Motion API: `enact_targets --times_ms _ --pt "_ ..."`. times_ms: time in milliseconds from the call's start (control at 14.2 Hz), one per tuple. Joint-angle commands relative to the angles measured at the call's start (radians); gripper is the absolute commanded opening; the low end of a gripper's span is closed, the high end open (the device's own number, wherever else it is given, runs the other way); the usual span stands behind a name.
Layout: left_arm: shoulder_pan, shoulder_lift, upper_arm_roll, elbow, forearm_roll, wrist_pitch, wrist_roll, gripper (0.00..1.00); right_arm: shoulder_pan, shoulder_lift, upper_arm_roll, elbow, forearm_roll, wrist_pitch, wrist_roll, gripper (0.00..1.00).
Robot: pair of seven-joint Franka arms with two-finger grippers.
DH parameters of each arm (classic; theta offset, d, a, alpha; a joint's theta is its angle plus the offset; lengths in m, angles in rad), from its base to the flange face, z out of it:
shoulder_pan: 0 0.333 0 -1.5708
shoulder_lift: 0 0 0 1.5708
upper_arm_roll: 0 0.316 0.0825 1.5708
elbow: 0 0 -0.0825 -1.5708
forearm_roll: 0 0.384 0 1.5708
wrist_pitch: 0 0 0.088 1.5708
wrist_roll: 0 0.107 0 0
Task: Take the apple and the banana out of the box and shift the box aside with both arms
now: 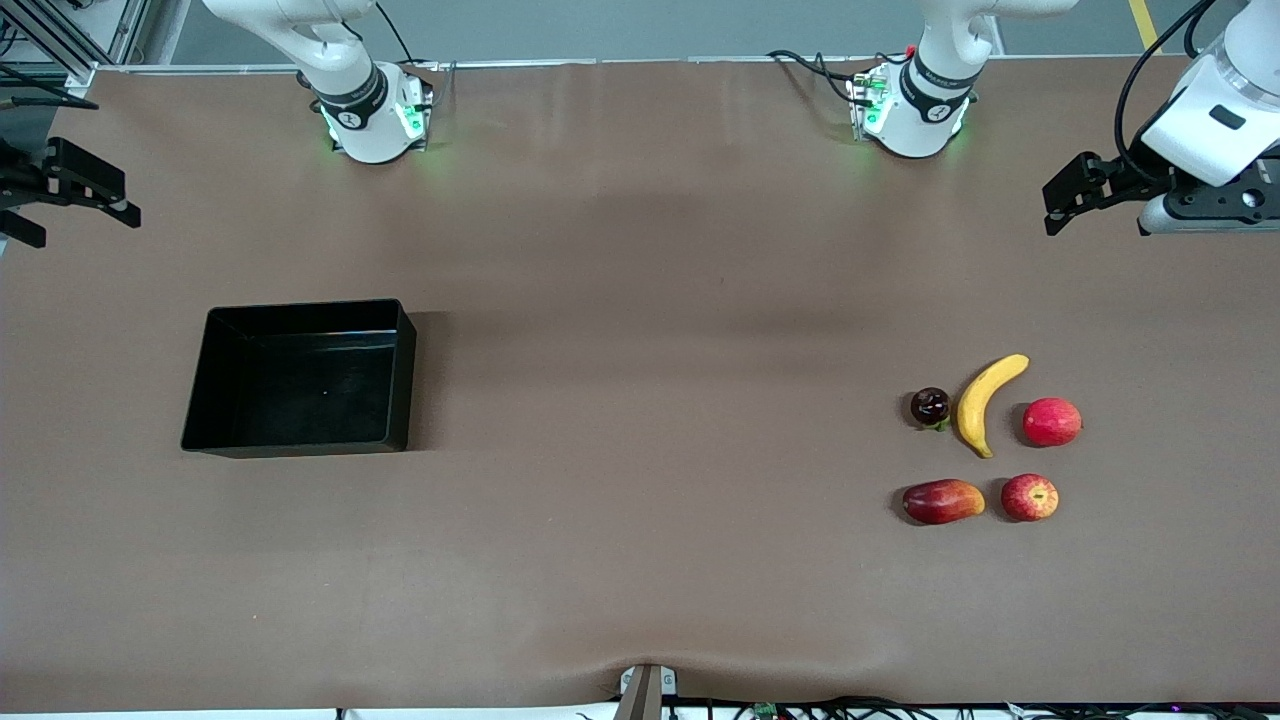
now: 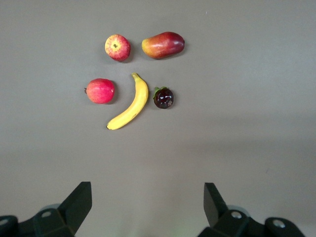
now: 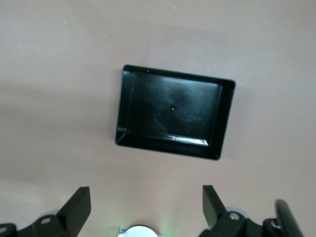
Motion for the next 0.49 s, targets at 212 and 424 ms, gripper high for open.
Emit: enact_targets --times_ms 212,424 --pt "0.004 0.047 0.004 0.112 -0.005 -0.099 -0.012 1.0 -0.024 -0.041 0.013 -0.033 -0.006 -0.004 0.008 1.0" --pt "0.005 0.049 0.007 0.115 -0.004 -0.099 -0.013 1.0 -0.036 -0.039 0.013 -0.033 -0.003 -0.003 0.006 1.0"
